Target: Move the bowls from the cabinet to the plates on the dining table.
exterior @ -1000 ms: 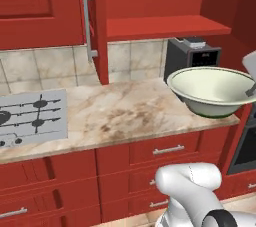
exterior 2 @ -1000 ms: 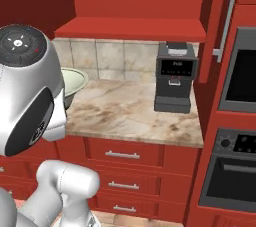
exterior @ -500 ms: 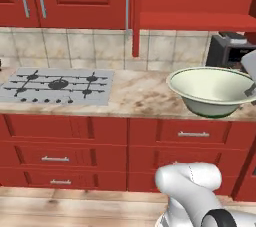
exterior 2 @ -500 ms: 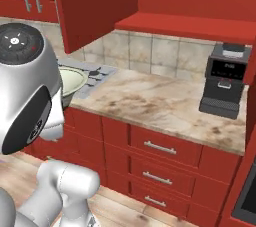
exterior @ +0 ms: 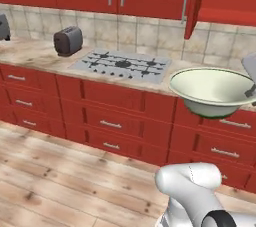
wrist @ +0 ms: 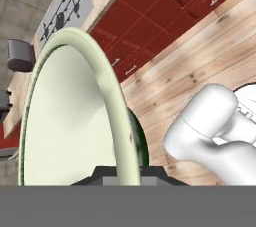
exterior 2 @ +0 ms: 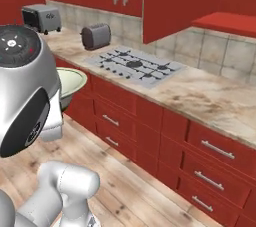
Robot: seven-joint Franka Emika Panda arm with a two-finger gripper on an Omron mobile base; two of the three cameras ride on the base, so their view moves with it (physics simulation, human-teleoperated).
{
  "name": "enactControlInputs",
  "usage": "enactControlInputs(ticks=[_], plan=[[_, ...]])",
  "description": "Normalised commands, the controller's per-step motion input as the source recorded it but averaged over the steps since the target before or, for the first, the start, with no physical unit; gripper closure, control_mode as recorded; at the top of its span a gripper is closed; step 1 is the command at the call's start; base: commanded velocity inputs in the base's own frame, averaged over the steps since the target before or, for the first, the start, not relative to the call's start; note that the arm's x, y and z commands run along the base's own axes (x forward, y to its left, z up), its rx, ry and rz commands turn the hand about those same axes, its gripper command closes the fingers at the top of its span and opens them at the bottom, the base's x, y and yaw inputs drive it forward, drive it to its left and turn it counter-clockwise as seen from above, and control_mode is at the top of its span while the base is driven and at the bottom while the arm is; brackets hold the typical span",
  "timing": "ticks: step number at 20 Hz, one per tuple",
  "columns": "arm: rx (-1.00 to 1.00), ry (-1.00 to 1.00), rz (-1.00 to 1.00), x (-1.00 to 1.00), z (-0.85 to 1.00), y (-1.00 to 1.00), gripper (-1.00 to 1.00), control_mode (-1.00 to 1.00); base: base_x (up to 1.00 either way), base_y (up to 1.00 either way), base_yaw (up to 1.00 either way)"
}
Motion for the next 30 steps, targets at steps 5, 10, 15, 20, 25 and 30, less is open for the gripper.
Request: enactControlInputs(ticks=[5,10,15,20,25,30], plan=[[0.00,0.00,0.00,0.00,0.00,0.00,1.00,1.00,-0.10,0.58,0.58],[0.00,0.00,0.00,0.00,0.00,0.00,1.00,1.00,0.04,0.50,0.61],[0.00,0.00,0.00,0.00,0.00,0.00,1.00,1.00,0.34,0.30,0.56],[0.00,0.00,0.00,0.00,0.00,0.00,1.00,1.00,0.77,0.07,0.42],[0.00,0.00,0.00,0.00,0.00,0.00,1.00,1.00,1.00,0.00,0.39],[0.00,0.00,0.00,0.00,0.00,0.00,1.00,1.00,1.00,0.00,0.35]])
